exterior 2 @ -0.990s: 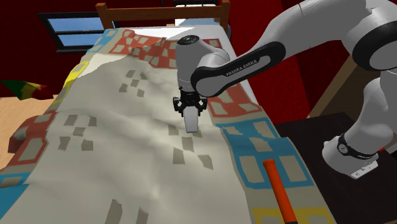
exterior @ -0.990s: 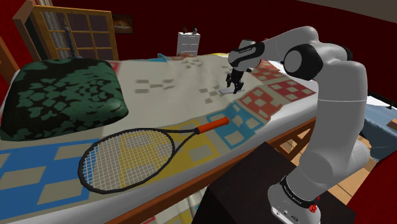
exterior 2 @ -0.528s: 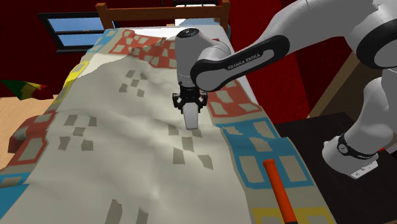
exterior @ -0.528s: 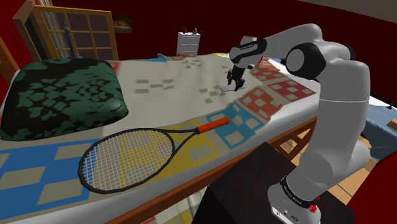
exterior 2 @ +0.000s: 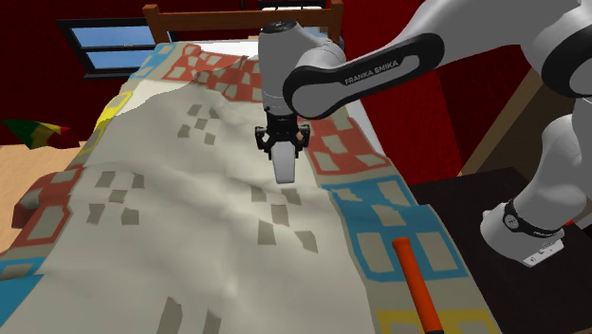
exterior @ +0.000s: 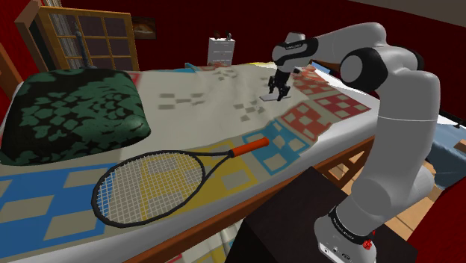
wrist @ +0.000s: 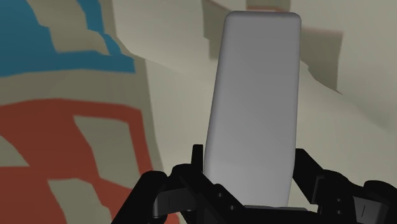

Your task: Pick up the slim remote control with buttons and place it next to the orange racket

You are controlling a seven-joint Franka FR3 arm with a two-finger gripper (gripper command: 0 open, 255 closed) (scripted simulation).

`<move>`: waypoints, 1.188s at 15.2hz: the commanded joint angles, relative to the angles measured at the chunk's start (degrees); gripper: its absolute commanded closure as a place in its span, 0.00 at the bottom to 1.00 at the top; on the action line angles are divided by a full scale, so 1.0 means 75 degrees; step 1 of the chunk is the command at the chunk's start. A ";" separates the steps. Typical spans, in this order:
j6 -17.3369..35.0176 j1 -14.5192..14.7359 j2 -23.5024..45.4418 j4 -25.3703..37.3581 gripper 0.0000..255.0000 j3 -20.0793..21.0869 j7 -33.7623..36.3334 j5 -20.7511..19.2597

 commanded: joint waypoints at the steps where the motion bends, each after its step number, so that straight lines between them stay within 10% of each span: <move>1: -0.0163 0.0010 -0.0093 0.0070 1.00 -0.0009 0.0018 -0.0019; 10: -0.0882 0.0008 -0.0301 0.0584 1.00 -0.0034 0.0049 -0.0067; 18: -0.0765 0.0953 -0.0564 0.0222 1.00 0.0281 0.1321 -0.0258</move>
